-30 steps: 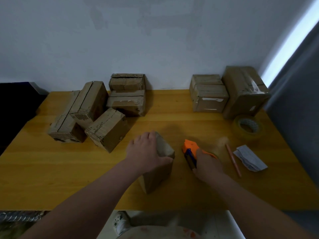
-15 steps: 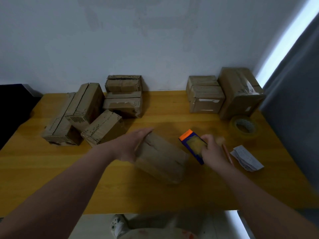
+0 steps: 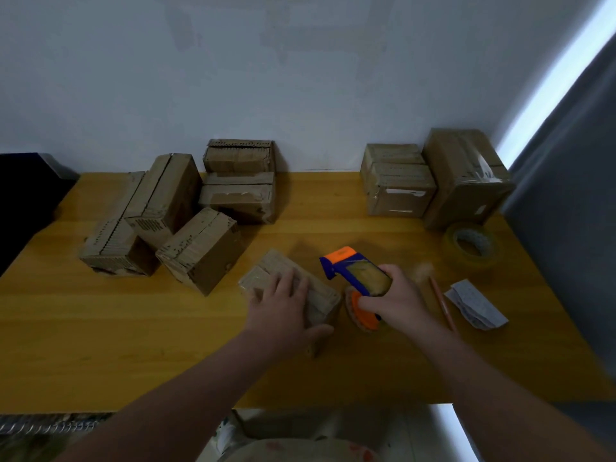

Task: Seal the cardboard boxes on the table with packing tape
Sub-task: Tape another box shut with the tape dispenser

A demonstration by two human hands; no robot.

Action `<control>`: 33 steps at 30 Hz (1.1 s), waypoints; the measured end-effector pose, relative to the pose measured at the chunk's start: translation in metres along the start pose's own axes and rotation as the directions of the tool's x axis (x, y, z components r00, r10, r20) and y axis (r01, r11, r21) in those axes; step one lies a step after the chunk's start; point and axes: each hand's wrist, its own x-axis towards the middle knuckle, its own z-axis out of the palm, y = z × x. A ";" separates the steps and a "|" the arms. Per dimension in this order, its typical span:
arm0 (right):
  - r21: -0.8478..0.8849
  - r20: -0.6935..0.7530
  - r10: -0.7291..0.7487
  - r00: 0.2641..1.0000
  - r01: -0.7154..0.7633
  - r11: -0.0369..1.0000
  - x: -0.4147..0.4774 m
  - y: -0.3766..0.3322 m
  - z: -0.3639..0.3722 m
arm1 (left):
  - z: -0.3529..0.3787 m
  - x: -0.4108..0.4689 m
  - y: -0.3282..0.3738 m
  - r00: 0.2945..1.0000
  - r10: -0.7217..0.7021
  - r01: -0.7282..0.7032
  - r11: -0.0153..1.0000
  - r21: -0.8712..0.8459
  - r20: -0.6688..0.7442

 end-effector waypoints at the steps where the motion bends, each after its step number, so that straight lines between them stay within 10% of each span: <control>1: 0.006 -0.014 0.001 1.000 -0.001 1.000 -0.001 0.000 0.000 | 0.003 0.001 0.003 1.000 -0.011 0.011 1.000 0.023 0.004; 15: 0.247 0.041 -0.140 0.989 0.125 0.961 -0.013 -0.016 -0.029 | -0.011 0.005 -0.038 0.979 0.200 -0.197 0.977 0.081 -0.041; 19: 0.272 0.127 -0.197 0.972 0.157 0.949 -0.018 -0.021 -0.029 | -0.019 0.002 -0.040 0.961 0.202 -0.246 0.937 -0.249 -0.188; 21: 0.253 0.154 -0.234 0.960 0.191 0.948 -0.023 -0.027 -0.029 | -0.033 -0.001 -0.031 0.963 -0.022 -0.145 0.798 -0.584 -0.270; 23: 0.235 0.182 -0.274 0.944 0.229 0.945 -0.028 -0.032 -0.028 | -0.050 -0.004 -0.022 0.969 -0.245 0.066 0.397 -0.915 -0.036; 26: 0.195 0.223 -0.339 0.914 0.298 0.934 -0.032 -0.037 -0.025 | -0.061 -0.006 -0.021 0.950 -0.158 0.263 -0.052 -0.963 0.268; 30: 0.142 0.259 -0.375 0.890 0.349 0.926 -0.035 -0.038 -0.021 | -0.058 -0.007 -0.027 0.949 -0.164 0.255 -0.108 -0.961 0.270; 33: 0.090 0.279 -0.384 0.880 0.375 0.923 -0.038 -0.039 -0.018 | -0.051 -0.006 -0.031 0.947 -0.259 0.212 0.054 -0.976 0.192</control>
